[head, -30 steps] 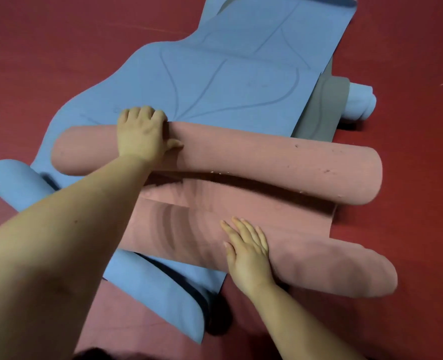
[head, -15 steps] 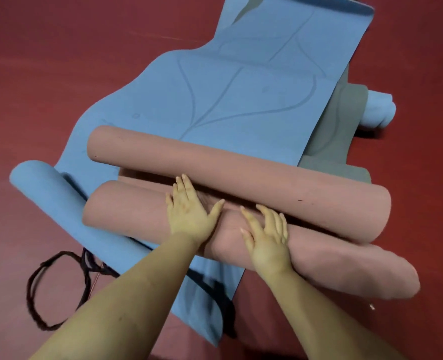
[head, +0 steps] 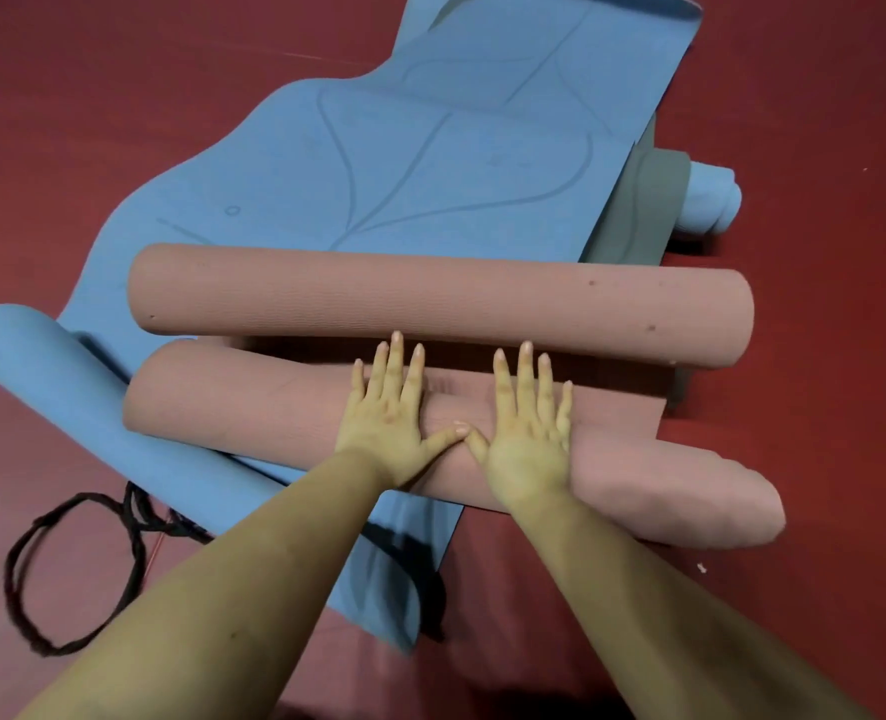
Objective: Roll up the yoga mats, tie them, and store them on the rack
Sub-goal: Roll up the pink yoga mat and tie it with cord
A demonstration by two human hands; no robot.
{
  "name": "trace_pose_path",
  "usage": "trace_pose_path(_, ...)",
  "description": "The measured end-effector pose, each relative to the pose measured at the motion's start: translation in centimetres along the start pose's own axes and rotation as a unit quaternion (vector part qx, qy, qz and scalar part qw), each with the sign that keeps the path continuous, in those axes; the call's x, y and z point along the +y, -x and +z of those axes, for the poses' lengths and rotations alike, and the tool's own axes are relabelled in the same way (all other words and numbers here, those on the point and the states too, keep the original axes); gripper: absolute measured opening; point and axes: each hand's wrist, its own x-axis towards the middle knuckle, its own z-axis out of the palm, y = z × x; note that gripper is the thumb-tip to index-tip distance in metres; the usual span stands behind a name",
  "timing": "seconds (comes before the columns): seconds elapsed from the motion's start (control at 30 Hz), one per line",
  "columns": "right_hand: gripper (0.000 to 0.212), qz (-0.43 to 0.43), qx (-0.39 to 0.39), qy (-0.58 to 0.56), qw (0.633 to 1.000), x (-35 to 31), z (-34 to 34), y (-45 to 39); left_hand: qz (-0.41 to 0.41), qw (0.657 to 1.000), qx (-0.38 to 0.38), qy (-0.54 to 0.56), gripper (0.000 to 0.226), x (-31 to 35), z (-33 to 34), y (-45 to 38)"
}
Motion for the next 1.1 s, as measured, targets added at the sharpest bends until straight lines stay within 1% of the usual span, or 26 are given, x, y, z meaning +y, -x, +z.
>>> trace_pose_path(0.07, 0.075, 0.014, 0.011, -0.005, 1.0, 0.0, -0.1, 1.4, -0.015, 1.0, -0.017, -0.013, 0.118, 0.1, 0.2, -0.5)
trace_pose_path(0.13, 0.069, 0.007, 0.002, -0.014, 1.0, -0.1, -0.1, 3.0, -0.021, 0.999, -0.027, -0.018, 0.116, 0.1, -0.2, -1.2)
trace_pose_path(0.2, 0.067, -0.004, -0.029, -0.02, 0.999, 0.0, 0.3, 4.0, -0.017, 0.999, -0.036, -0.019, 0.108, 0.1, -0.8, -2.1)
trace_pose_path(0.27, 0.067, -0.004, -0.054, -0.004, 0.999, 0.5, 1.1, 3.5, -0.007, 1.0, -0.023, -0.005, 0.1, 0.0, -0.9, -2.6)
trace_pose_path(0.37, 0.07, -0.006, -0.084, 0.004, 0.996, 1.2, 1.4, 0.6, -0.01, 1.0, 0.022, 0.018, 0.09, 0.3, -0.2, -1.6)
trace_pose_path(0.43, 0.072, -0.008, -0.127, -0.001, 0.992, 1.6, 1.1, -1.6, -0.025, 0.999, 0.018, 0.02, 0.088, 0.4, 0.4, -1.1)
trace_pose_path(0.47, 0.072, -0.005, -0.13, -0.002, 0.991, 1.6, 1.1, -2.3, -0.035, 0.999, 0.018, 0.025, 0.088, 0.5, 0.5, -1.3)
trace_pose_path(0.5, 0.073, 0.001, -0.116, 0.003, 0.993, 1.4, 1.2, -2.5, -0.045, 0.998, 0.024, 0.032, 0.089, 0.6, 0.5, -1.7)
trace_pose_path(0.53, 0.071, 0.009, -0.082, 0.007, 0.997, 1.2, 1.3, -2.3, -0.051, 0.998, 0.031, 0.037, 0.089, 0.6, 0.3, -2.3)
trace_pose_path(0.6, 0.066, 0.012, -0.038, -0.001, 0.999, 0.9, 1.9, -1.0, -0.04, 0.998, 0.038, 0.022, 0.091, 0.6, 0.0, -3.4)
trace_pose_path(0.7, 0.064, -0.01, -0.03, -0.007, 0.999, 0.7, 2.2, 0.3, -0.016, 0.999, 0.038, -0.01, 0.094, -0.1, -0.8, -5.6)
trace_pose_path(0.83, 0.064, -0.022, -0.04, 0.002, 0.999, 1.4, 2.7, -1.7, -0.018, 0.998, 0.059, 0.001, 0.1, -0.6, -1.8, -7.6)
trace_pose_path(0.9, 0.064, -0.022, -0.04, -0.004, 0.999, 1.6, 2.9, -2.1, 0.0, 0.996, 0.086, 0.001, 0.098, -0.4, -0.8, -6.6)
trace_pose_path(0.97, 0.064, -0.024, -0.021, -0.009, 0.999, 1.6, 2.9, -2.2, 0.01, 0.993, 0.116, 0.0, 0.094, -0.1, 0.5, -5.1)
trace_pose_path(1.1, 0.065, -0.049, 0.015, -0.016, 0.999, 1.7, 2.3, -3.5, -0.009, 0.988, 0.157, 0.009, 0.093, 0.0, 0.4, -5.6)
